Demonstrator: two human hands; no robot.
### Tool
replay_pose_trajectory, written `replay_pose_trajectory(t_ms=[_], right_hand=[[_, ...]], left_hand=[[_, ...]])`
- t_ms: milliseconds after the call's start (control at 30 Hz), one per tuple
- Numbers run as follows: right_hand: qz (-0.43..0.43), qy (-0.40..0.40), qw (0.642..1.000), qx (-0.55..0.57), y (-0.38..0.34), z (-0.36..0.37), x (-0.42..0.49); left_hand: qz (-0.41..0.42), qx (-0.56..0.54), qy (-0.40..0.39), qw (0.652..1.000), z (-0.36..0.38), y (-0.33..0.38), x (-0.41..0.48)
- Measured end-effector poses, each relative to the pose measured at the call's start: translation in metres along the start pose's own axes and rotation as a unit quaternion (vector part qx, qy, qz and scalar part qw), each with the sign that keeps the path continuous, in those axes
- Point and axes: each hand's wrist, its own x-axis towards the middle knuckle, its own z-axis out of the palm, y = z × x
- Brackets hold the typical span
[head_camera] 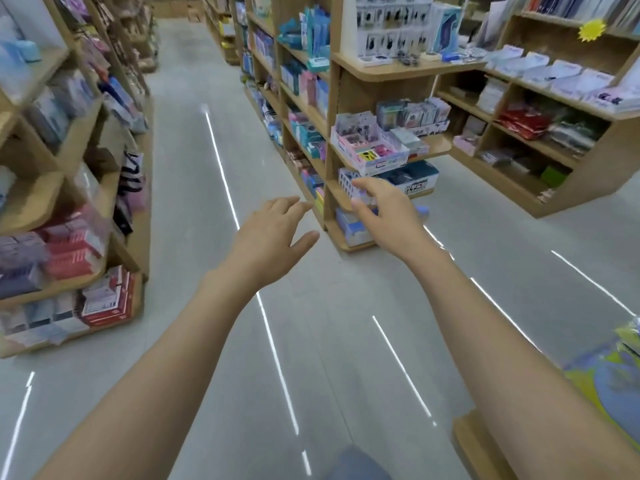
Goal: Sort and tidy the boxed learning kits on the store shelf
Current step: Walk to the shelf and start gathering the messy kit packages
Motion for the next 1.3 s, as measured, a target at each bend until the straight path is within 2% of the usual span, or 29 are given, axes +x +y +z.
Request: replay_pose_trajectory(t_ms=[433, 767, 1067, 1300], right_hand=[[-0.017, 0.002, 0.997, -0.070, 0.088, 0.080, 0.322], [-0.041, -0.014, 0.997, -0.066, 0.094, 0.162, 0.564], [-0.018, 0.007, 0.998, -0.060, 0.093, 0.271, 0.772], [0.019, 0.039, 0.998, -0.040, 0.090, 0.321, 0.917]], left_hand=[[-0.028, 0.013, 0.003, 1.000, 0.003, -0.159, 0.282], [-0.060, 0.003, 0.026, 0.998, -0.009, -0.305, 0.480], [-0.011, 0.016, 0.008, 1.000, -0.019, -0.466, 0.663], [0.036, 0.019, -0.002, 0.999, -0.035, -0.561, 0.810]])
